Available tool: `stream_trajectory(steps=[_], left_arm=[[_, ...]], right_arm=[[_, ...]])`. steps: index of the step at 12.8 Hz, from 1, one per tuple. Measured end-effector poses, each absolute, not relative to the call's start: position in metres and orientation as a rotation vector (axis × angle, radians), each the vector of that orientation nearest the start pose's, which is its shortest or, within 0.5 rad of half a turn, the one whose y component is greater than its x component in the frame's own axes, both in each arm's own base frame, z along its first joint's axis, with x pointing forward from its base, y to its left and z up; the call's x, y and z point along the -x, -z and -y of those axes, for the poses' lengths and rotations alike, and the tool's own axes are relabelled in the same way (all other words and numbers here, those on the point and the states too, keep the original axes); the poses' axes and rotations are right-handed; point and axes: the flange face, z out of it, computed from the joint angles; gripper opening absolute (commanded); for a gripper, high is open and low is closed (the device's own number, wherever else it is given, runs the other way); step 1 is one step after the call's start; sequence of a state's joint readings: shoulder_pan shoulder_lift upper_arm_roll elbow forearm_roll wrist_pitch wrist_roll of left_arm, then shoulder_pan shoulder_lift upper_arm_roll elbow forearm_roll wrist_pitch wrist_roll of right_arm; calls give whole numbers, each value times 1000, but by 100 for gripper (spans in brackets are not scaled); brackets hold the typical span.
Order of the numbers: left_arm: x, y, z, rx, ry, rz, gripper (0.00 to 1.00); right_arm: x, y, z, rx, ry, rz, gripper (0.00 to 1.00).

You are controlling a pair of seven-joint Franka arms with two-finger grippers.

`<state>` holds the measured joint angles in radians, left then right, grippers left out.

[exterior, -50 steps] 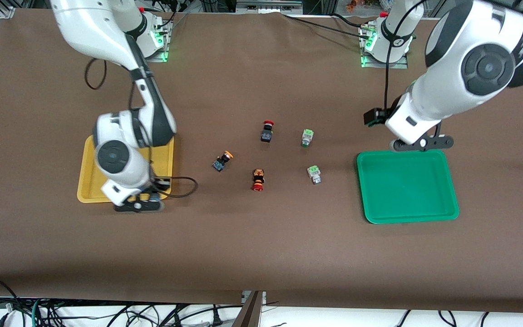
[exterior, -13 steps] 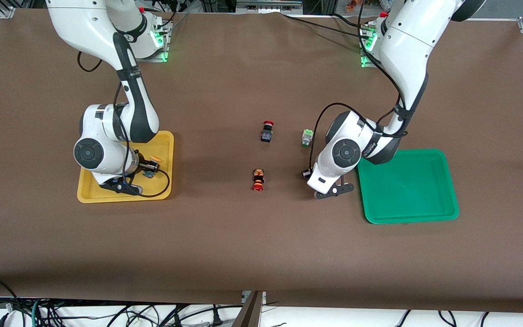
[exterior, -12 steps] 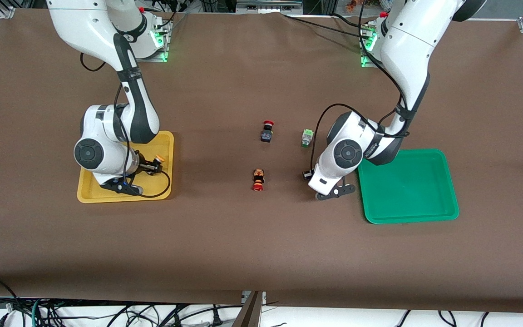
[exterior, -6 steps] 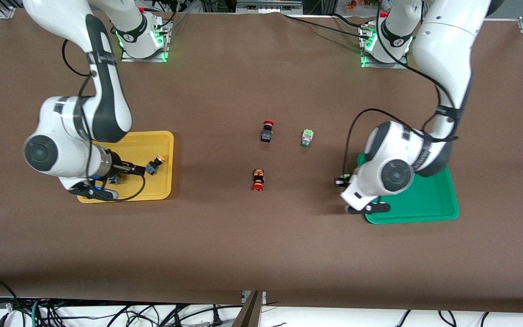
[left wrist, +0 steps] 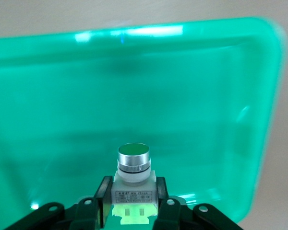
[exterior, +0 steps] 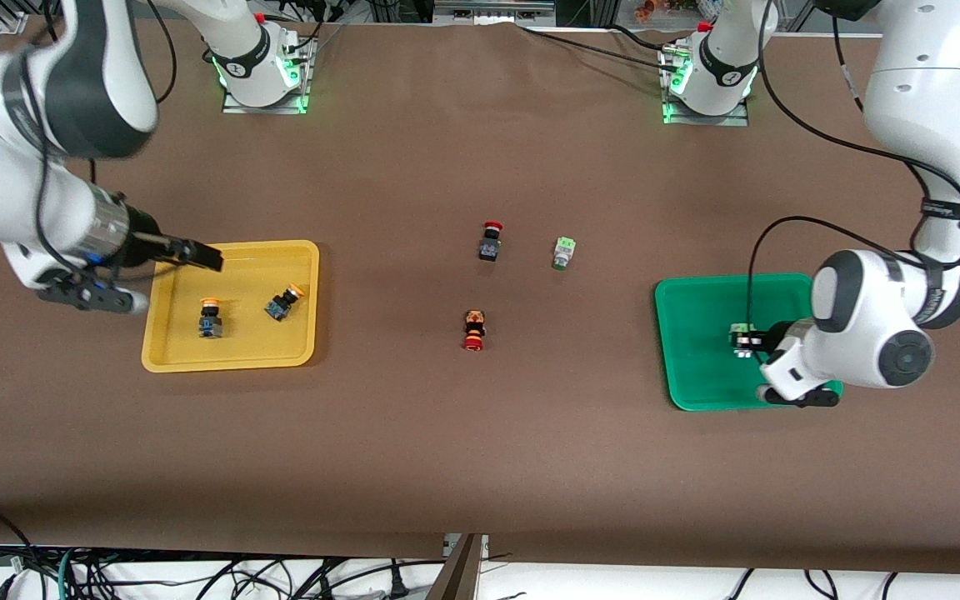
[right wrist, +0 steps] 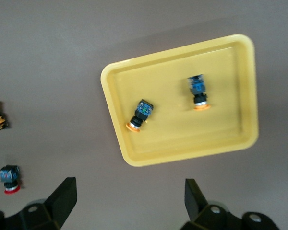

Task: Place green and yellow buttons in trays
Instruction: 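Lower the green button into the green tray and open the left gripper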

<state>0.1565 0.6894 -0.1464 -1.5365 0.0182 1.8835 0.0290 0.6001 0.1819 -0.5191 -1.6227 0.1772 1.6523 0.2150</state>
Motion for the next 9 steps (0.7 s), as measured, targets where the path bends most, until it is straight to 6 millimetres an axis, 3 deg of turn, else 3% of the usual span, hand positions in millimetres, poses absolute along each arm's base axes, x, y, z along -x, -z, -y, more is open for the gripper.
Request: stream_trajectory(steps=[2,4,5,6,7,9], left_arm=[[-655,-216,-56,3145,-576,-17,0],[-646,-206,-78,3146,-600,-17,1],[-643,-200,-84,3153,-592,-27,8],[-640,-195,-88,3159,-580,-30,46],[-638,-191,-89,3161,-573,-29,99],[-637,-189,-87,3163,-573,-35,100]], right_arm=[[-573,-551,-75,3067,-193,-218,99],[-556,-571,-79,3083,-214,-171,99],[-551,-575,-84,3092,-222,-151,99],[-548,-579,-86,3102,-222,-136,99],[-547,-582,-83,3104,-213,-137,99],[-545,-592,-67,3096,-187,-146,99]])
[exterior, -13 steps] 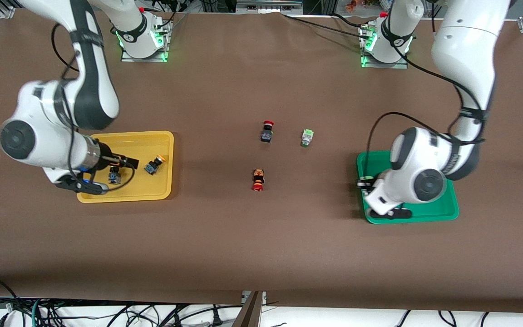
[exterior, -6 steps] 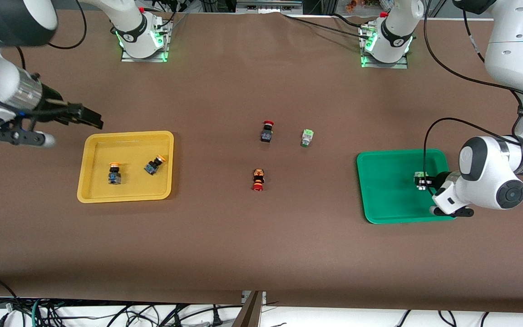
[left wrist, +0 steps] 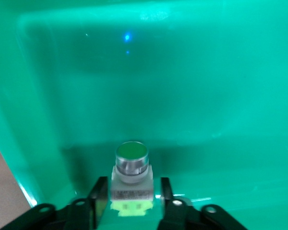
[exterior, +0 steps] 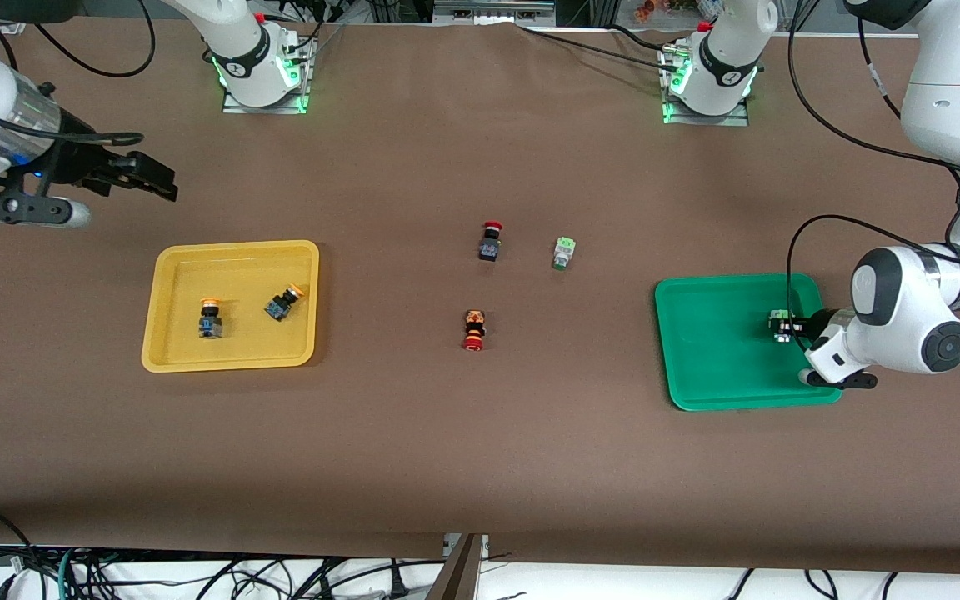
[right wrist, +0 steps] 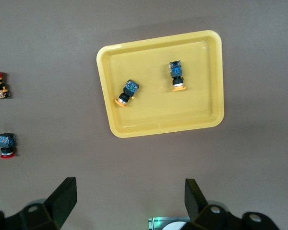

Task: Place green and yellow buttons in trays
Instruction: 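Lower the green button into the green tray and open the left gripper, then grasp the second green button with the left gripper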

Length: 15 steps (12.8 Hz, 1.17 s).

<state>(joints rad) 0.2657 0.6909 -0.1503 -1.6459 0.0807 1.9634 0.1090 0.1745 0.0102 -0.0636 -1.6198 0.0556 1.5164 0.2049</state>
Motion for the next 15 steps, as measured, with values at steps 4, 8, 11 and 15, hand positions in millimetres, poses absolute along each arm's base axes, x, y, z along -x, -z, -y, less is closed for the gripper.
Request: stream_trajectory(steps=[4,8,11,15], left_arm=[[-648,-226,-37,3182,-592,-82,100],[-640,-256,109,3196,-628,53,100],[-615,-244,198,3156,-663,33,100],[-565,-200,280,3128,-668,-22,100]], right_arm=[[-543,-606,-57,3092,-146,-149,99],[-545,-623,-58,3089,-88,-145,99],[-552,-632,-50,3117,-37,-161,99],[-559,-624,-48,3122,-42,-168,99]])
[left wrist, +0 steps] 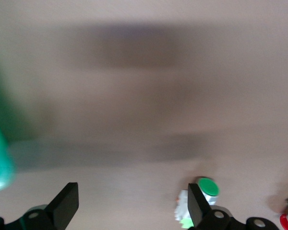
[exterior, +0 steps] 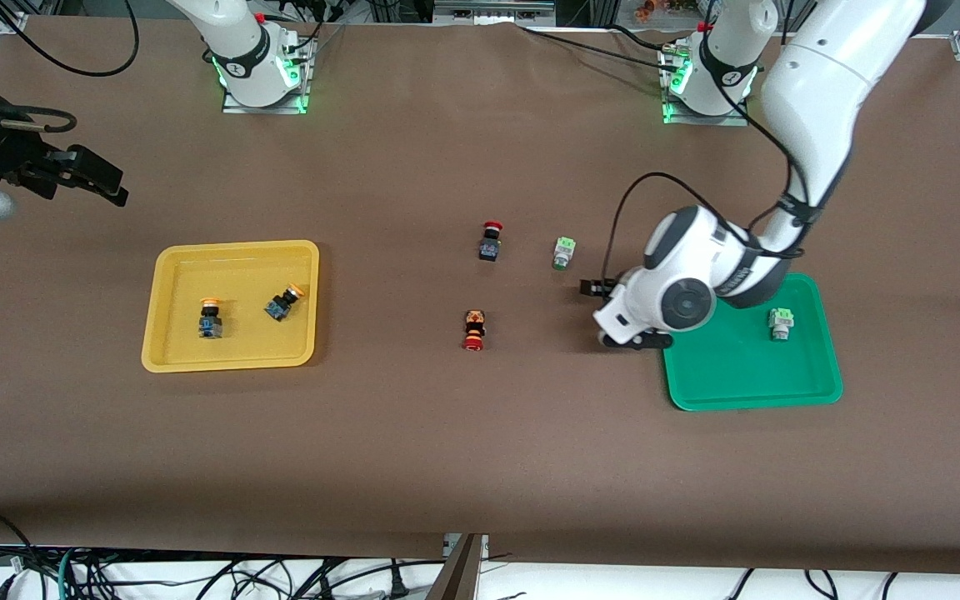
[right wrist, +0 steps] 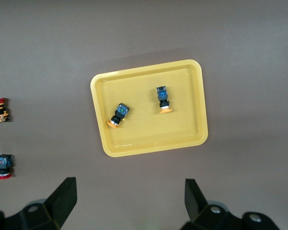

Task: Place green and yellow buttons in trays
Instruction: 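Grasp the second green button with the left gripper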

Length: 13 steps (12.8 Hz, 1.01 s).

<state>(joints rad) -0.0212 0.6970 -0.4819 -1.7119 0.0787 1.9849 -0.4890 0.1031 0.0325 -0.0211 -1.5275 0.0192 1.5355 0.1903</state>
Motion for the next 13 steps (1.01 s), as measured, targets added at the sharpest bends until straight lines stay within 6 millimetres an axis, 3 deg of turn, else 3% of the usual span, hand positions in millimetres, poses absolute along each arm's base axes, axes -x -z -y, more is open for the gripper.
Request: stream_trajectory(steps=[5,9,10,12,13], left_arm=[[-512,-179,337,3068,-706,-126,100],[-490,-170,352,3054,-703,-180,100],[-485,-167,355,3060,-689,-188,82],[-476,-160,356,3055,-656,-215,11],[-475,-159,356,3052,-646,-211,0]], right_arm=[[-561,-625,-35,3119,-29,-207,99],[-562,-623,-32,3119,-35,-214,99],[-562,-623,-32,3119,-36,-213,99],[-562,-622,-34,3119,-36,-210,99],[-562,-622,-34,3119,-36,-209,99]])
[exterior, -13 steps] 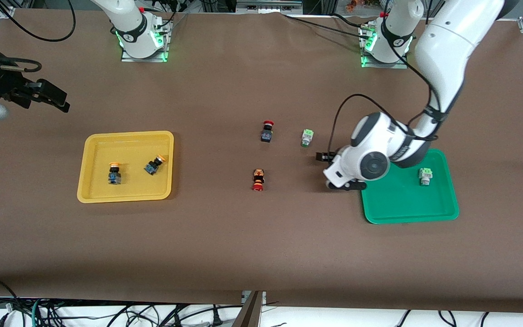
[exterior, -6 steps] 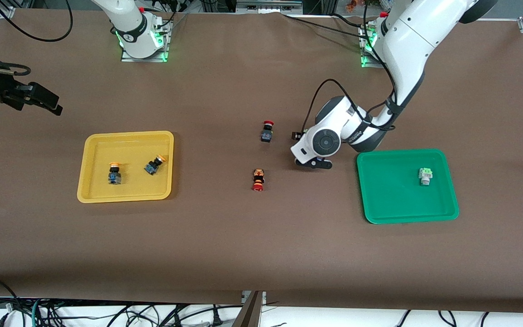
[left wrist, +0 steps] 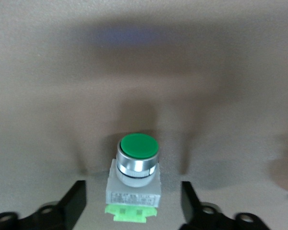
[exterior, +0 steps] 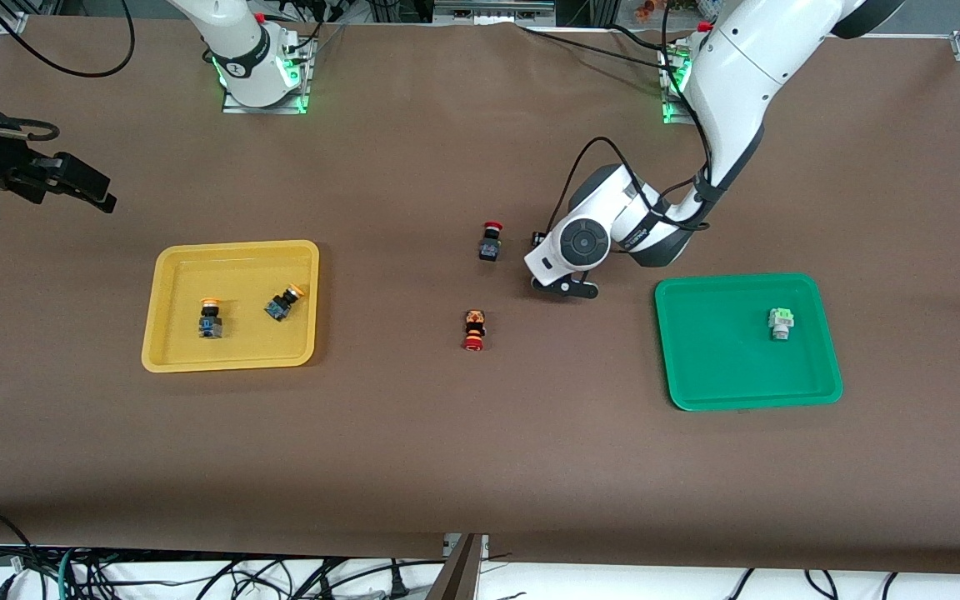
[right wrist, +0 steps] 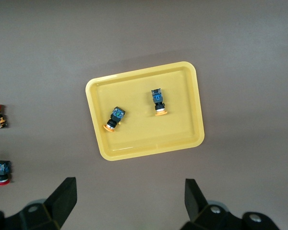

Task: Place green and yellow buttons in trays
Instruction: 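Grasp the second green button with the left gripper, then carry the green button into the green tray and release it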

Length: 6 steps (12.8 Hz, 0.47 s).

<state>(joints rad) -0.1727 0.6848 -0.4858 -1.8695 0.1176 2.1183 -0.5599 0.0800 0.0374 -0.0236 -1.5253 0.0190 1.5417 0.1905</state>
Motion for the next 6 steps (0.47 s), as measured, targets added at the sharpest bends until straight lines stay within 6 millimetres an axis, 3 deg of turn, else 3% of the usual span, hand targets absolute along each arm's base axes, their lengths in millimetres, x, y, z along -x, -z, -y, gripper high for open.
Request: stream_trajectory(steps=[6], left_arm=[[-486,-174,351,3026,-644,-91,0]], right_arm=[[-562,-622,-35,3119,-36,-208,99]])
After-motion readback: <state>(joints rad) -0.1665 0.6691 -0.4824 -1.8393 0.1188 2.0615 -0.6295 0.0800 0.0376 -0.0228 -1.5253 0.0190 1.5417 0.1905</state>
